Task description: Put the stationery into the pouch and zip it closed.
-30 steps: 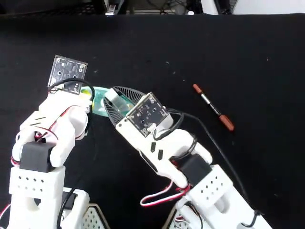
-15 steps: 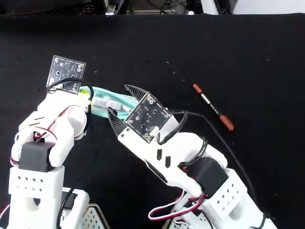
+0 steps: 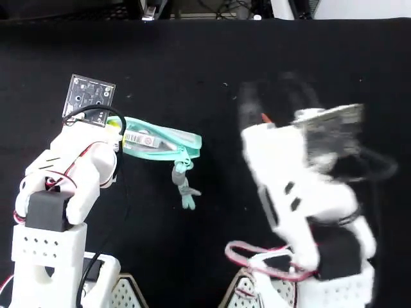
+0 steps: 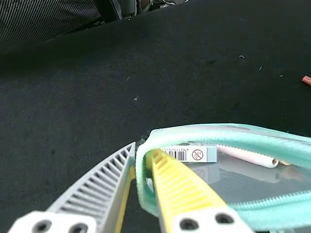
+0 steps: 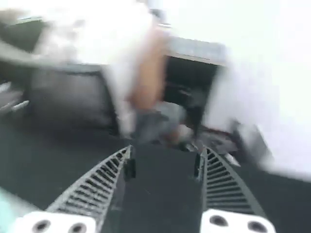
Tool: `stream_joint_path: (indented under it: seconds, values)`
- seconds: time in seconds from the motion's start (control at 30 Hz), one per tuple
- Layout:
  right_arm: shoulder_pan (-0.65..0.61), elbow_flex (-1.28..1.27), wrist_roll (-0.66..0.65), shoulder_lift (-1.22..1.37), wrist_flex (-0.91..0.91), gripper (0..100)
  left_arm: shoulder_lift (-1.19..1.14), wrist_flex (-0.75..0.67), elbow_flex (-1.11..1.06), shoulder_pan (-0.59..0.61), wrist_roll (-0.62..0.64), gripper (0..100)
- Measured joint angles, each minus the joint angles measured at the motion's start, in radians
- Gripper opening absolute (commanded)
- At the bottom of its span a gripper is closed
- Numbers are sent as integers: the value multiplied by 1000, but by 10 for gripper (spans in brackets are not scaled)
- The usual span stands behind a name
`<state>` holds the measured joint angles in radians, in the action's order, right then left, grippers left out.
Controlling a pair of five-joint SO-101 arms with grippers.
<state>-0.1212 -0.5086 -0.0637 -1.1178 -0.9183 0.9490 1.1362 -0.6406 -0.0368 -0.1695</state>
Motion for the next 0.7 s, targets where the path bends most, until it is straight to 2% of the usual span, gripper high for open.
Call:
stream_joint_path:
  seconds: [0.1,0.23,0.5,0.7]
  values:
    - [175,12,21,143,-71,199,0,0,0,0,0,35]
    - [262,14,-80,466,-104,198,0,0,0,0,0,35]
    - [279,92,-410,1057,-44,198,0,0,0,0,0,36]
    - [281,167,-534,1280,32,198,0,0,0,0,0,36]
